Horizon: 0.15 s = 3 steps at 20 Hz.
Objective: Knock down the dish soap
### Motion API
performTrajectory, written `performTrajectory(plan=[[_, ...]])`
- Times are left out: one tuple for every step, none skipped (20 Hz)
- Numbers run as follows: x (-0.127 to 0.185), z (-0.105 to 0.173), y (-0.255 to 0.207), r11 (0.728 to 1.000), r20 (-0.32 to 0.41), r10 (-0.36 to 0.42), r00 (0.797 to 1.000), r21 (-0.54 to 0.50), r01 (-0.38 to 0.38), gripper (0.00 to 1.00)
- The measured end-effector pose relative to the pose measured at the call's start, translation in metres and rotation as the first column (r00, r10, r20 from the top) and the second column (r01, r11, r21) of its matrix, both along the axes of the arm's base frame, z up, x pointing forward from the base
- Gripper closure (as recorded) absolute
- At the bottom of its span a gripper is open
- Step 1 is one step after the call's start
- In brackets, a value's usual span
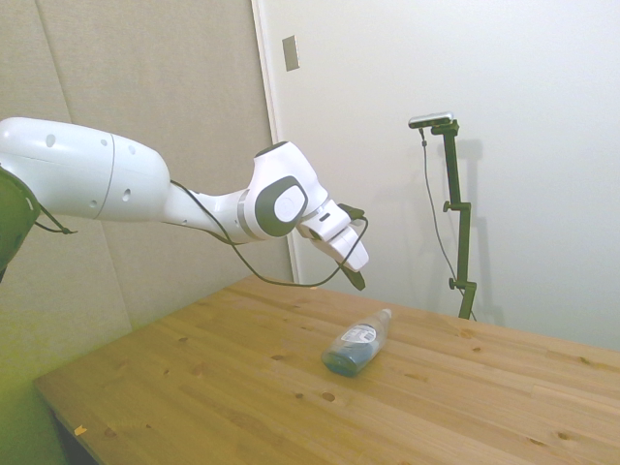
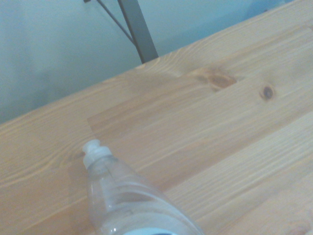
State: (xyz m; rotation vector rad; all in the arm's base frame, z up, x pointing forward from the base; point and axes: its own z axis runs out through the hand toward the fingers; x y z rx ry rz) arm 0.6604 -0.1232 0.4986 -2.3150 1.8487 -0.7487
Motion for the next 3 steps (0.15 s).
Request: performTrajectory(plan=[[0.0045,-0.0022,-0.0008,1.0,0.004,-0.011,1.0,0.002,0.011,1.0],[0.0088,-0.0042,-0.0016,1.0,0.007,-0.019,1.0,0.002,0.019,1.0],[0.0123,-0.0066,-0.0021,1.0,0.009,-0.026,1.0,0.003,0.026,1.0]])
